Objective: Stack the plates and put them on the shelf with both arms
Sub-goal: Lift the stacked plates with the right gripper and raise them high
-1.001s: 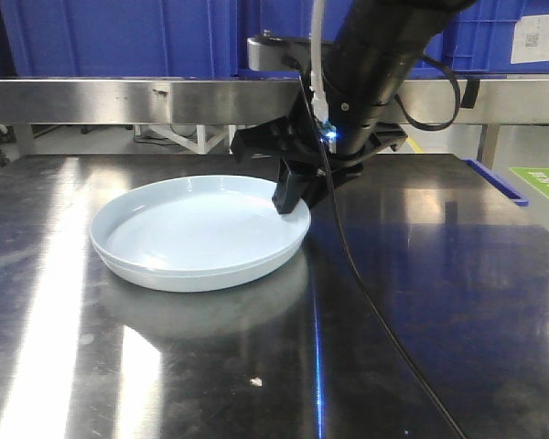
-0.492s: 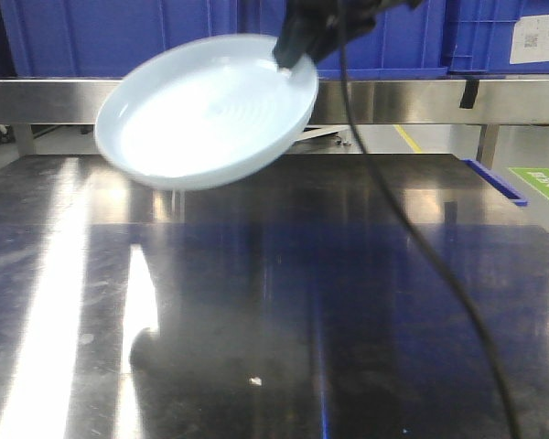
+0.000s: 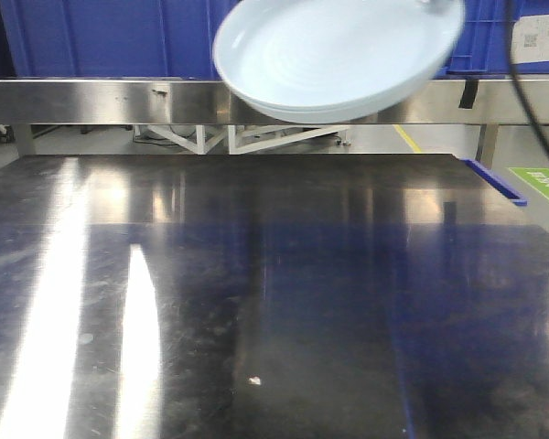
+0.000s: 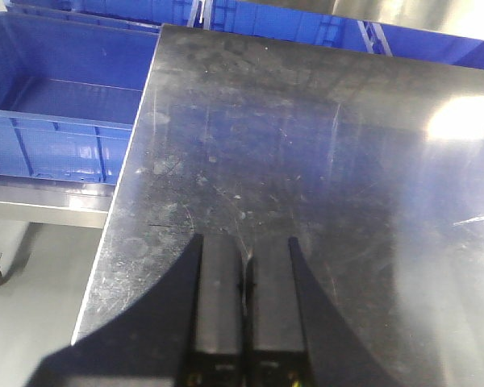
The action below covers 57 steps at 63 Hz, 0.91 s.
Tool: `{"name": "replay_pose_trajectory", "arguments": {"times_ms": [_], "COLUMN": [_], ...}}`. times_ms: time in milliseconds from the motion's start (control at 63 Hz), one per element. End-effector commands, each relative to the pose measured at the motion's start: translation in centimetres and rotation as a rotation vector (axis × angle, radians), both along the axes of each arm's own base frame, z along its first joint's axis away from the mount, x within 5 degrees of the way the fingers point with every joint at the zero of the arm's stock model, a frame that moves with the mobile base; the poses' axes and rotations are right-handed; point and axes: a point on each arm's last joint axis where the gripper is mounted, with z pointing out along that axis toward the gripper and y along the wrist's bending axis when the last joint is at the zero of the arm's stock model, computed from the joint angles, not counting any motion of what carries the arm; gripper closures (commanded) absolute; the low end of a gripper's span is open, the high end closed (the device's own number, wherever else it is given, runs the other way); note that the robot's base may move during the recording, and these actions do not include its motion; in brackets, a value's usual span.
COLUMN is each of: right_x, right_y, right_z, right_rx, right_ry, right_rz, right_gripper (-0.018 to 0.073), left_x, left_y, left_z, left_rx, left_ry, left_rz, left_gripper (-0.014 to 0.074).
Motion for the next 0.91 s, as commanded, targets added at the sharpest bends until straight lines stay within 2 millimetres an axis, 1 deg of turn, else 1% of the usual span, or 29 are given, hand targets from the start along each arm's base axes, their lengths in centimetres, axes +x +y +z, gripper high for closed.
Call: {"name": "replay_pose_trajectory", "arguments": {"times_ms": [0, 48, 175, 397, 540, 651, 747, 890], "right_x": [-2.1, -2.9, -5.7, -10.2, -12.4, -14.0, -15.0, -15.6], "right_y": [-1.8, -2.5, -4.5, -6.9, -7.5, -7.7, -7.8, -7.9], "right_z": [2.5, 2.4, 1.5, 0.1, -0.9, -1.3, -1.5, -1.7], "right_rx": [0.049, 0.050, 0.049, 0.052, 0.055, 0.067, 0.076, 0.082], "right_ry": [-0.169, -0.180, -0.193, -0.235, -0.253, -0.305, -0.344, -0.370], "right_rz": [-0.040, -0.057, -0.107, -0.178, -0.191, -0.192, -0.194, -0.195], "right_gripper": [0.0511, 0.0511, 0.0511, 0.0511, 0.0511, 0.0511, 0.0511, 0.0511], "left_x": [0.4, 0.4, 0.4, 0.4, 0.4, 0.4, 0.4, 0.4], "left_y": [-0.1, -0.1, -0.1, -0.1, -0.1, -0.1, -0.1, -0.1], "left_z": [1.6, 1.6, 1.6, 1.6, 1.6, 1.6, 1.6, 1.6], "left_rx": [-0.019, -0.019, -0.019, -0.019, -0.019, -0.019, -0.019, -0.019], "left_ry": [-0.102, -0.102, -0.102, -0.102, -0.102, -0.102, -0.102, -0.102], "left_rz": [-0.001, -0.001, -0.001, -0.001, -0.001, -0.001, -0.001, -0.001], "left_gripper": [0.0508, 0.0508, 0.0508, 0.0508, 0.0508, 0.0508, 0.0508, 0.0508]}}
